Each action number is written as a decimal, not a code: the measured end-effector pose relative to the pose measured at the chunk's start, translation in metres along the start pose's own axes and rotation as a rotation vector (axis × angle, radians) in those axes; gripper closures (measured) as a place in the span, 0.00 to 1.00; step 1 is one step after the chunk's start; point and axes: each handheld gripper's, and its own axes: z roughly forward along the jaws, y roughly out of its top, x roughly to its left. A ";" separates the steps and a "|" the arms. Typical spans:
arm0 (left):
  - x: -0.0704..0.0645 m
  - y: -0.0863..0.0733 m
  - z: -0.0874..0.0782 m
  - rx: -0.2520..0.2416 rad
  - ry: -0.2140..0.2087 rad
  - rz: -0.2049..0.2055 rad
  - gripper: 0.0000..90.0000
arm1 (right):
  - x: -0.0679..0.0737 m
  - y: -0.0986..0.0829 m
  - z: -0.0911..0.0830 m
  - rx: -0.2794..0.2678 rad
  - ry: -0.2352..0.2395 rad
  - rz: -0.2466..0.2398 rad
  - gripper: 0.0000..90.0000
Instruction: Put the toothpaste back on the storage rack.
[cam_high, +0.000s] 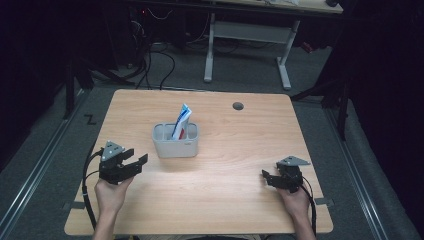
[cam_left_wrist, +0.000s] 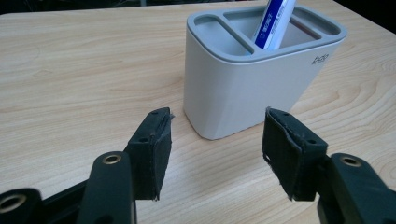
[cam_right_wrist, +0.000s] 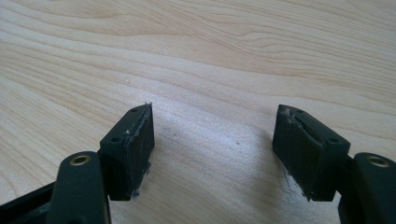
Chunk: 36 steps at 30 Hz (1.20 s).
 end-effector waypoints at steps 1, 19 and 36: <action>0.000 -0.001 0.001 0.005 -0.002 -0.003 0.48 | 0.000 0.000 0.000 0.000 0.000 0.000 0.33; 0.001 -0.020 0.015 0.042 0.009 -0.022 0.48 | 0.000 0.000 0.000 0.000 -0.001 0.000 0.33; 0.003 -0.037 0.031 0.078 0.030 -0.046 0.48 | 0.000 0.000 0.000 0.000 0.000 -0.002 0.33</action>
